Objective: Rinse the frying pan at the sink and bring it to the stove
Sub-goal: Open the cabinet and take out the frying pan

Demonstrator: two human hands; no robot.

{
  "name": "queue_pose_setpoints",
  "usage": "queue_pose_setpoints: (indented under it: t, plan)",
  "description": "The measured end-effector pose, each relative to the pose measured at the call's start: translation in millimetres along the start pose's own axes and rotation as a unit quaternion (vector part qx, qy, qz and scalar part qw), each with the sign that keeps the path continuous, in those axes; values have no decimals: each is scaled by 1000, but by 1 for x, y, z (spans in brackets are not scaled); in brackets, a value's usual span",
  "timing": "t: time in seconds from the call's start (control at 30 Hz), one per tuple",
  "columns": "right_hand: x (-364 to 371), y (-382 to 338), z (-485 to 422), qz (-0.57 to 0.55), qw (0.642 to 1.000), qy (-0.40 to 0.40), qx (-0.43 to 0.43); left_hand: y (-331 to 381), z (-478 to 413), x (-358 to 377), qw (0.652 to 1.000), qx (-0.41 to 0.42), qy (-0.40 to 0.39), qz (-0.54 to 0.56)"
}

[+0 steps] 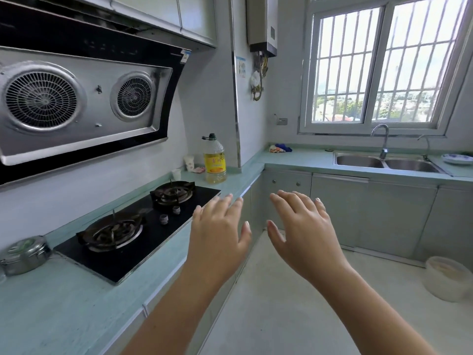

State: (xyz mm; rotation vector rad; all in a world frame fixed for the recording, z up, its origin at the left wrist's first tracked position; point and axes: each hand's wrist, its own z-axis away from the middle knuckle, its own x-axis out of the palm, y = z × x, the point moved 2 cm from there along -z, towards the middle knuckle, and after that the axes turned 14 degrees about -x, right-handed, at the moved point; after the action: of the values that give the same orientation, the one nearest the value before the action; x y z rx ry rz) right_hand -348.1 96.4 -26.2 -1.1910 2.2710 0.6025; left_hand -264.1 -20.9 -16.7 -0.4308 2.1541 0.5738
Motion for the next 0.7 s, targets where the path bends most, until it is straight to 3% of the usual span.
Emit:
queue_pose_setpoints:
  t: [0.47,0.7]
  plan:
    - [131,137,-8,35,996,-60,54,60,-113,169,995,34,-86,25]
    - [233,187,-63,60,993,-80,57,54,-213,258,993,48,-99,37]
